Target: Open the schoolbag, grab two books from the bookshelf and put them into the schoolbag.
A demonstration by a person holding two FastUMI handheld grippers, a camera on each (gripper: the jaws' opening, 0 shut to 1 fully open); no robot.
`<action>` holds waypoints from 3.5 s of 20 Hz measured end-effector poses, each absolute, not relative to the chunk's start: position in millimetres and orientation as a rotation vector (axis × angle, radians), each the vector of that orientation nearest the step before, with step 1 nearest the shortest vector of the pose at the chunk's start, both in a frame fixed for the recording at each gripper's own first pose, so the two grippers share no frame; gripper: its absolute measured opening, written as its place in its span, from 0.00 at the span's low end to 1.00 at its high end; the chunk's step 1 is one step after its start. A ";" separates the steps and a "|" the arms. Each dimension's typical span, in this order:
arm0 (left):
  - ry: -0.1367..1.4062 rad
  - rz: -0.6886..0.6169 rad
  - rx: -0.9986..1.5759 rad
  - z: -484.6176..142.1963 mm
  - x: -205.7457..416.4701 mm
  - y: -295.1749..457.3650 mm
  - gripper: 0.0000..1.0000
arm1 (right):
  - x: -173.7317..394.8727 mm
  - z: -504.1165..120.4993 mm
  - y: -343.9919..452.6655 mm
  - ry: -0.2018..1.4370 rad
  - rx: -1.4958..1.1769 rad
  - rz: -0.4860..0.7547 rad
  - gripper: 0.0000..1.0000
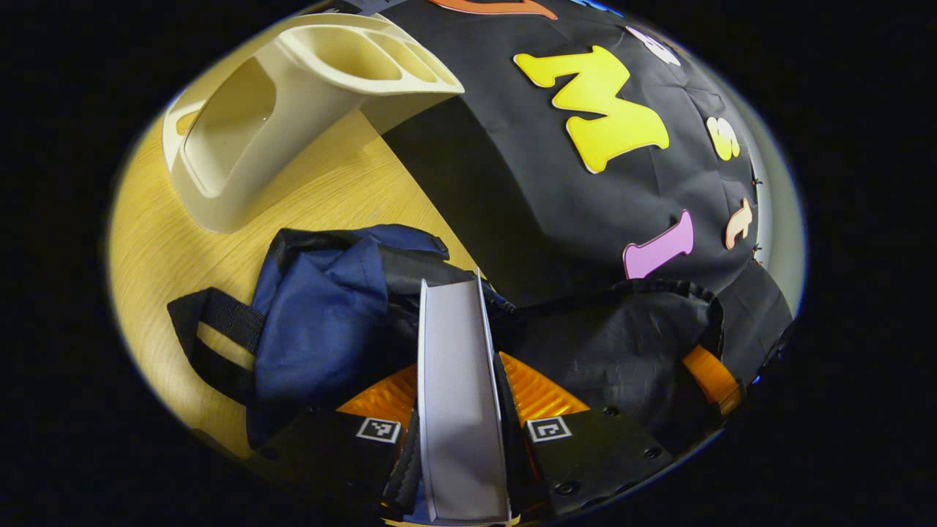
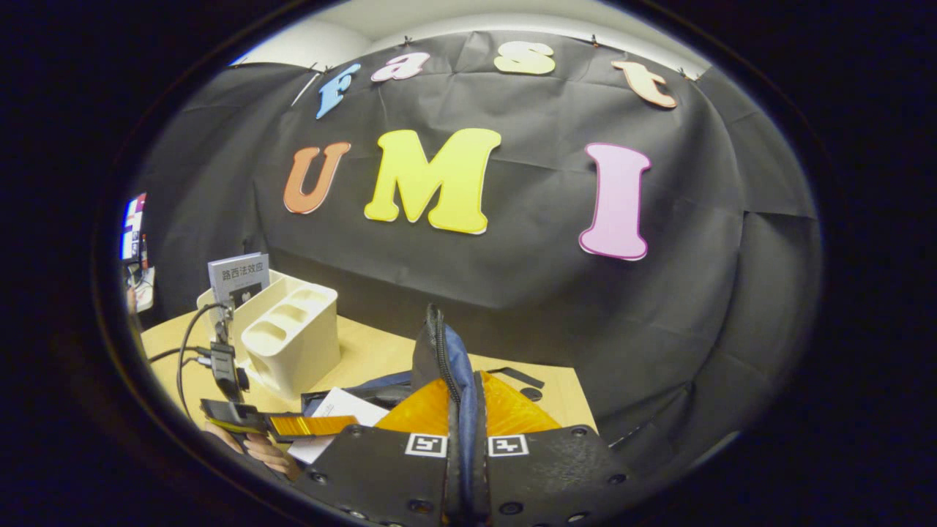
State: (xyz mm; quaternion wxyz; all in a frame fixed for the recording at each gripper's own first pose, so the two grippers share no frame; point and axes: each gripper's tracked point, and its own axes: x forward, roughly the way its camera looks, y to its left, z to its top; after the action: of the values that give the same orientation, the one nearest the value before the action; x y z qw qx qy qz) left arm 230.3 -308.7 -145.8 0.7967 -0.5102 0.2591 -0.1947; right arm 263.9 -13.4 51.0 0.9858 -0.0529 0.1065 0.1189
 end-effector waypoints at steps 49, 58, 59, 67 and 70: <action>0.389 -0.262 -0.260 -124.1 207.5 -116.7 0.91 | 229.3 -0.3 -5.1 0.254 0.061 0.062 0.06; 0.186 -0.086 -0.127 -36.0 223.4 -6.0 0.90 | 224.1 -11.5 10.3 0.269 0.057 0.064 0.07; 0.178 -0.076 -0.129 -27.9 226.7 3.2 0.90 | 225.1 -12.0 11.4 0.267 0.052 0.065 0.06; 0.205 0.027 -0.155 12.5 276.9 81.6 0.89 | 220.8 -17.7 24.0 0.271 0.031 0.093 0.09; 0.261 0.017 -0.132 19.1 305.0 96.0 0.94 | 216.0 -17.8 29.9 0.278 0.054 0.115 0.07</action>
State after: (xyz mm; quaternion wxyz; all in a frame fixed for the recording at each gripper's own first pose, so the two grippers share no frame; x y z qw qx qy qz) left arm 305.0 96.0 19.1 0.9893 -0.0656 0.1301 0.0086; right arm 216.0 29.9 -17.8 0.9883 0.0268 0.1384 0.0575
